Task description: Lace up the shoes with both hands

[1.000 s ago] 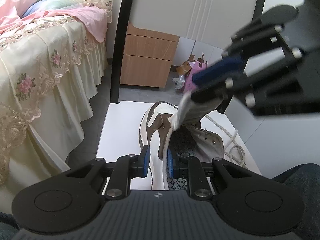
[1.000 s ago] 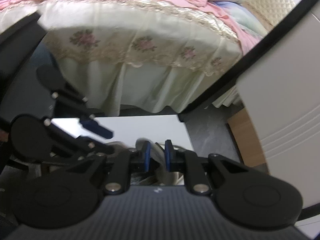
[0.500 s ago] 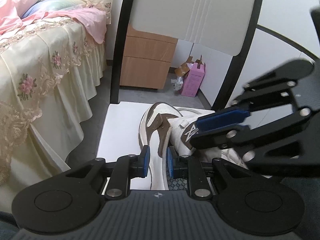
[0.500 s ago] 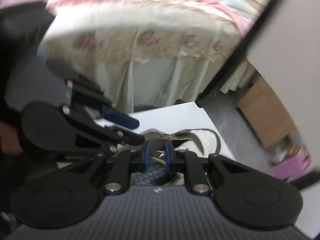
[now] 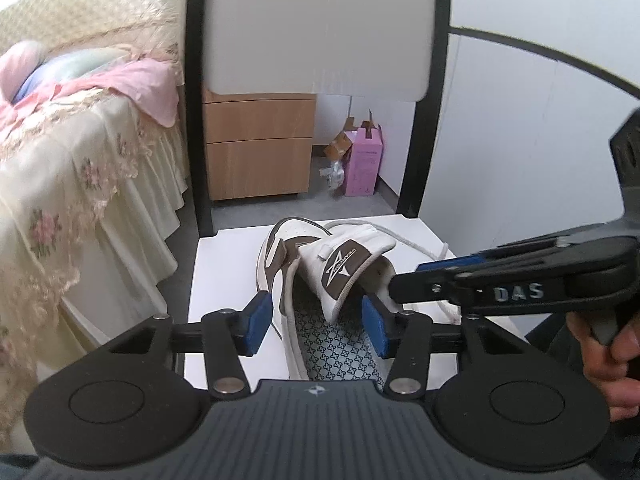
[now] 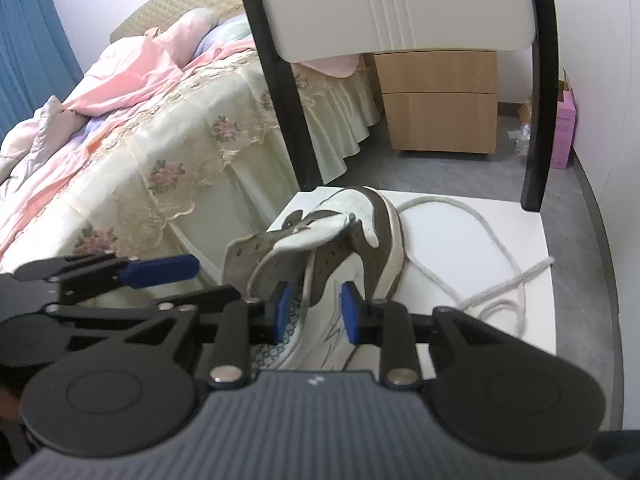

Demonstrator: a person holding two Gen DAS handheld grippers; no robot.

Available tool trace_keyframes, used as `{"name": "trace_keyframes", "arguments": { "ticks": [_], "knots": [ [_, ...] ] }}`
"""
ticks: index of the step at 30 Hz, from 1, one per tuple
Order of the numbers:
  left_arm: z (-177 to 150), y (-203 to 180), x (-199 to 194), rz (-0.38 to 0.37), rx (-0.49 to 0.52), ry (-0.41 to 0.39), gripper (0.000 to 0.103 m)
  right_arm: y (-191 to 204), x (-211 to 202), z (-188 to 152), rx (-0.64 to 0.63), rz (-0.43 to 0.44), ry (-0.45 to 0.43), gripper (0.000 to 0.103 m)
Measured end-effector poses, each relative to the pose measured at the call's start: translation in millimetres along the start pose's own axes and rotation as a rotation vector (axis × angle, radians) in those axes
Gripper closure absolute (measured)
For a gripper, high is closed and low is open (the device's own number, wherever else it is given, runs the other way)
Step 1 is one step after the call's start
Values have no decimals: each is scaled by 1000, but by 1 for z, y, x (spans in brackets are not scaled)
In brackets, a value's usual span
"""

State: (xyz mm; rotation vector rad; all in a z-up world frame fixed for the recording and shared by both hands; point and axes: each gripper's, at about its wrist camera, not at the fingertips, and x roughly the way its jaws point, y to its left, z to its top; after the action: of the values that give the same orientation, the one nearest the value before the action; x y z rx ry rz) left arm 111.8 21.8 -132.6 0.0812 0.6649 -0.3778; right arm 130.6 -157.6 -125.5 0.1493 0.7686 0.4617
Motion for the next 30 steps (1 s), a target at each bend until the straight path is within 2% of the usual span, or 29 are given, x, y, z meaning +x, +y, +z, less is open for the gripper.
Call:
{"name": "trace_keyframes", "arguments": {
  "ticks": [6,8,9,17,23,27,30],
  "knots": [
    [7,-12,6,32,171,34,49,6,13,-1,-77,-11,-54,74],
    [10,-14,10,48,221,54,49,-1,20,-2,-40,2,-49,80],
    [12,-15,11,54,244,59,49,-5,23,-3,-24,10,-50,89],
    [11,-40,24,56,492,84,49,-31,22,-4,103,122,-49,90],
    [13,-55,41,78,591,78,49,-41,20,-2,167,166,-37,90],
    [10,-55,51,121,644,55,49,-49,18,-2,205,183,-31,91],
    [15,-52,56,118,659,54,49,-53,17,-3,217,198,-26,91]
  ]
}}
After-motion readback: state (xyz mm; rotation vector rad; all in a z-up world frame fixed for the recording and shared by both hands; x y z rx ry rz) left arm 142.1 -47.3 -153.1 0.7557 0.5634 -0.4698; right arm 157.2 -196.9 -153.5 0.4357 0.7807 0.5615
